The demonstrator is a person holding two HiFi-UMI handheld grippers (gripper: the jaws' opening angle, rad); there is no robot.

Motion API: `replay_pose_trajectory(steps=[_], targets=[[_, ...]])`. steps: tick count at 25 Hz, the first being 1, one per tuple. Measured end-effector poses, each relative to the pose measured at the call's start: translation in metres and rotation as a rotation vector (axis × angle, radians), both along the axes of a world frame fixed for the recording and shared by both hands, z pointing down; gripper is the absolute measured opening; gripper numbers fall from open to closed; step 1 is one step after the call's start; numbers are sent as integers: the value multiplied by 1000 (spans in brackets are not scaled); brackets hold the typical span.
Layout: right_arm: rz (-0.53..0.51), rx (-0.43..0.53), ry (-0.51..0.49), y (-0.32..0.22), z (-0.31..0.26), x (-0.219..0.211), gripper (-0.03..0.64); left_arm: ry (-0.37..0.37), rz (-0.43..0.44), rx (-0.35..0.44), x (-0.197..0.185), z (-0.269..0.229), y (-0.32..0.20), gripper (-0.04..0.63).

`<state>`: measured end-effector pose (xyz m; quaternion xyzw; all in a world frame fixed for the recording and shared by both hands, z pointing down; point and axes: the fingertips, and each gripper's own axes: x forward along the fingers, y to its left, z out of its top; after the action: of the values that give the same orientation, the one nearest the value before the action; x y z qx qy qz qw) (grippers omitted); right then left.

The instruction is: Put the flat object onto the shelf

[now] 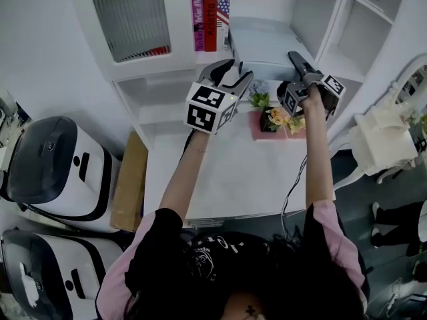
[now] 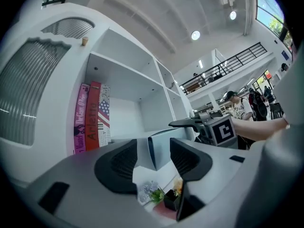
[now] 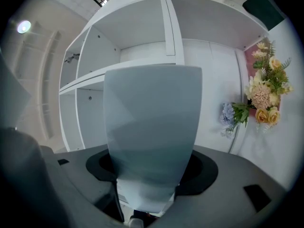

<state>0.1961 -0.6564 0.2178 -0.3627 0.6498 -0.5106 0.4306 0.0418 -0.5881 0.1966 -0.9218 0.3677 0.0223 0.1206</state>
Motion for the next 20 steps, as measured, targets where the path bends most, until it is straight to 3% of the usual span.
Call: replay_pose_trajectory(steps=[5,11,17,20], targets=[[-29,30,34,6,0,0,305,-25,-33,4,9,-3,-13,218],[-59,50,47,10,-3,5,311,74,-45,-43,9,-5,-20,253],[-63,88,75,19,-3,11,313,58,-38,-43,16,-7,-25,258],[-60,112,145,29,-2,14,311,72,-28,-49,22,-7,-26,265]])
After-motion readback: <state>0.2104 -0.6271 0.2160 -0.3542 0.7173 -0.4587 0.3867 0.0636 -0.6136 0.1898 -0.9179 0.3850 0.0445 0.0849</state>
